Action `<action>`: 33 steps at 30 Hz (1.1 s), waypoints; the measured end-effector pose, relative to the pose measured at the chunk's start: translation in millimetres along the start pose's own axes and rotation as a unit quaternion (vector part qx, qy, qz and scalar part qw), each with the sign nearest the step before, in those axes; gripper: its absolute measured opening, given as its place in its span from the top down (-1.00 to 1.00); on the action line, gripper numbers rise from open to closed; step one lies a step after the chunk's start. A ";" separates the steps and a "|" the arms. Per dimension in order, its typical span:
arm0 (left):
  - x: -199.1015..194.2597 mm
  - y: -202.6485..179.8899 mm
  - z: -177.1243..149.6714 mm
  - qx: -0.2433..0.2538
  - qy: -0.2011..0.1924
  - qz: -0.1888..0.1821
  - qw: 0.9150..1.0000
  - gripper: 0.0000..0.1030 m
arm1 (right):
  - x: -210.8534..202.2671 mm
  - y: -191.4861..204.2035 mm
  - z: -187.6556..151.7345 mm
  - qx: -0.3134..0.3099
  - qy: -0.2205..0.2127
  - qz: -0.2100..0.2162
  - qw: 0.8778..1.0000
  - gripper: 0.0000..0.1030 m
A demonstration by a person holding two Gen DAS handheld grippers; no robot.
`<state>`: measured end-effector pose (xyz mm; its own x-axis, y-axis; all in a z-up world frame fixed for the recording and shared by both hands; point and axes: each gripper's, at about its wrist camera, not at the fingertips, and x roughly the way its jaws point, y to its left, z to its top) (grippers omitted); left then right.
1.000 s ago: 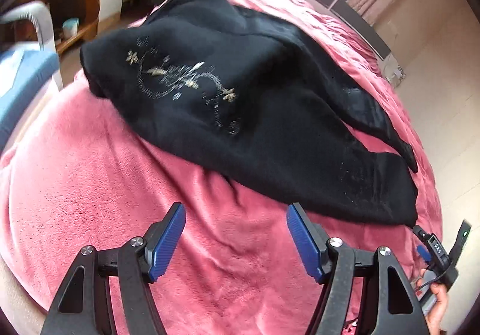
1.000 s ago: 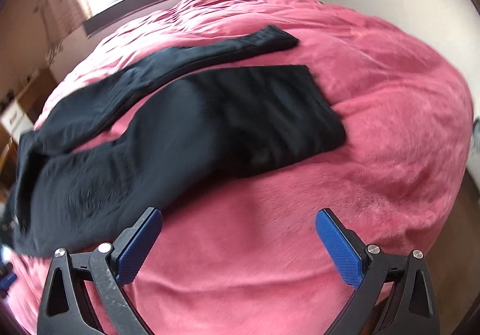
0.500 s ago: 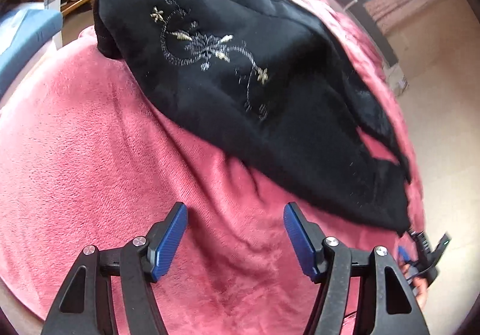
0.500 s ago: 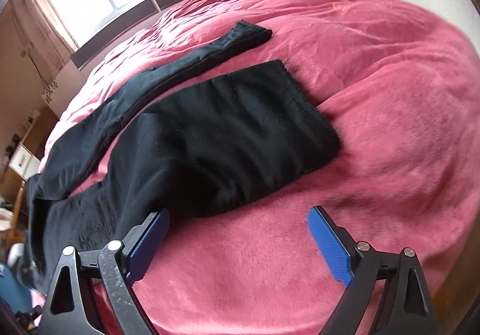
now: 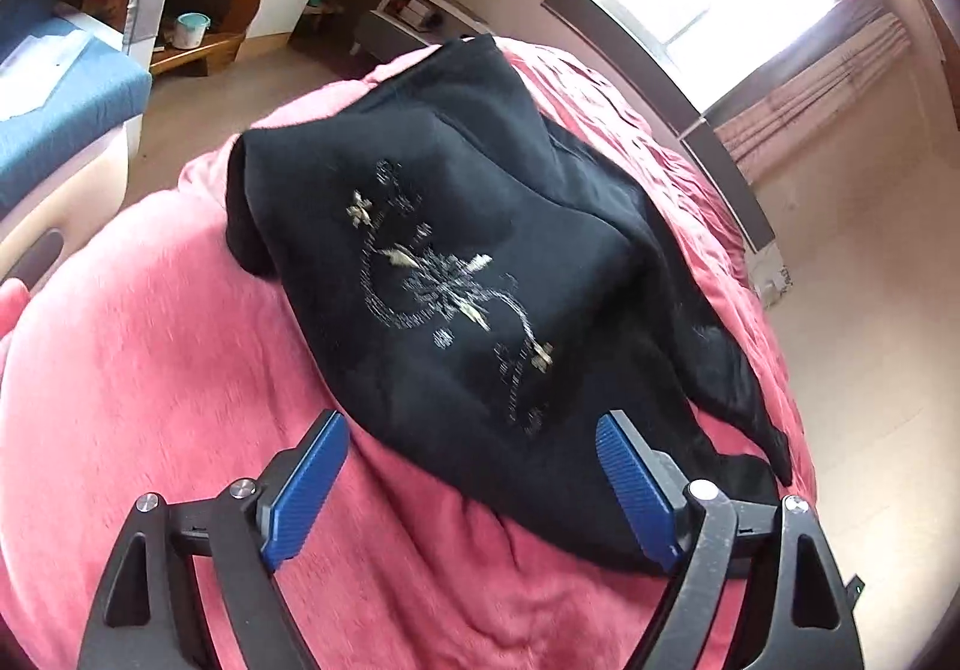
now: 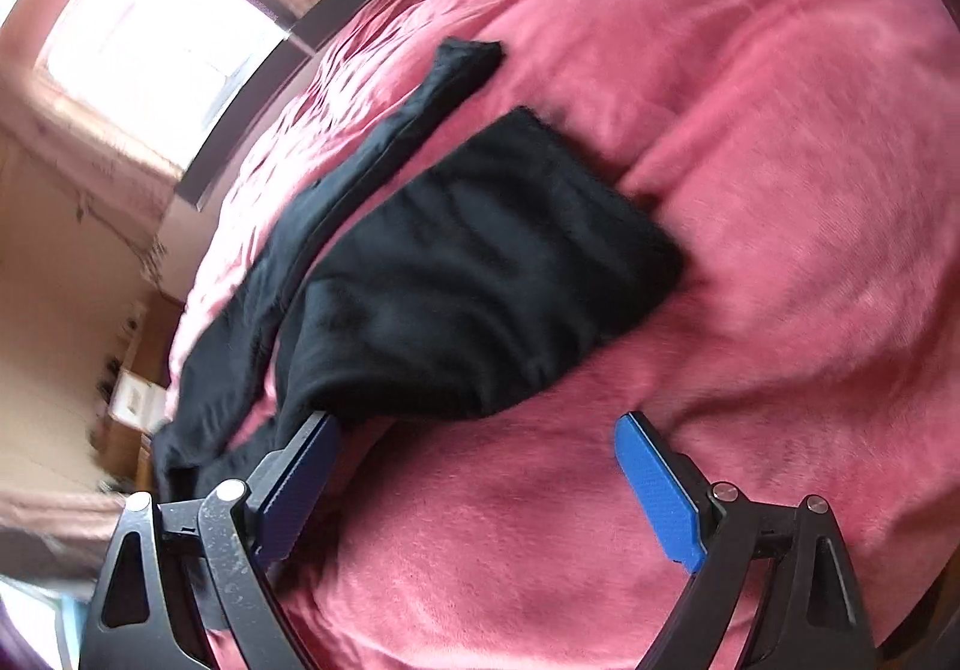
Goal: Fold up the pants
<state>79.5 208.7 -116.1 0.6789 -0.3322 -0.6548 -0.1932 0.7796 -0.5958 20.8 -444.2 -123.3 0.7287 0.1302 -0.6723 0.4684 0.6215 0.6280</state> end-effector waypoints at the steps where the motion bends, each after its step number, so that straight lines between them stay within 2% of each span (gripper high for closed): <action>1: 3.4 0.6 2.3 0.002 0.005 0.000 1.000 -0.67 | -4.7 -8.9 1.6 0.023 -0.004 0.018 1.000 -0.81; 5: 12.4 -0.6 9.1 0.012 0.000 0.018 1.000 -0.67 | -5.6 -37.8 3.2 0.117 -0.013 0.086 0.989 -0.81; 7: 16.1 1.5 11.5 0.009 -0.004 0.019 1.000 -0.67 | 0.4 -44.4 1.9 0.138 -0.011 0.091 0.986 -0.79; 9: 19.6 3.5 12.9 0.006 -0.005 0.033 0.999 -0.67 | 4.3 -46.4 1.1 0.144 -0.022 0.096 0.985 -0.66; 12: 23.8 0.1 16.1 0.017 -0.009 0.061 0.998 -0.67 | 16.0 -44.7 4.0 0.146 -0.022 0.108 0.983 0.08; 15: 24.3 -6.5 17.9 0.037 -0.018 0.099 0.994 -0.67 | 26.0 -40.7 4.1 0.142 -0.018 0.113 0.983 0.41; 16: 24.5 -8.2 18.5 0.044 -0.020 0.110 0.993 -0.67 | 26.4 -37.6 2.9 0.131 -0.017 0.099 0.986 0.65; 17: 24.4 -10.1 18.9 0.052 -0.022 0.120 0.991 -0.67 | 27.0 -37.3 4.5 0.122 -0.018 0.087 0.988 0.80; 20: 25.6 -13.4 19.6 0.072 -0.026 0.144 0.987 -0.67 | 9.8 -39.2 8.5 0.110 -0.046 0.069 0.990 0.84; 24: 27.4 -13.0 20.2 0.079 -0.024 0.153 0.985 -0.67 | -23.7 -44.8 24.7 0.095 -0.092 0.023 0.991 0.85; 29: 29.7 -6.4 23.1 0.068 -0.022 0.154 0.985 -0.67 | -21.7 -44.6 21.6 0.094 -0.076 -0.004 0.993 0.85; 33: 31.2 6.0 28.0 0.045 -0.020 0.137 0.989 -0.67 | -11.8 -50.6 15.1 0.112 -0.056 -0.001 0.992 0.85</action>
<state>119.3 217.9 -127.0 0.6373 -0.0812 -0.7663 -0.3118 0.8823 -0.3527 -4.1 -488.9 -141.2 0.7730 0.0343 -0.6335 0.5597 0.4333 0.7064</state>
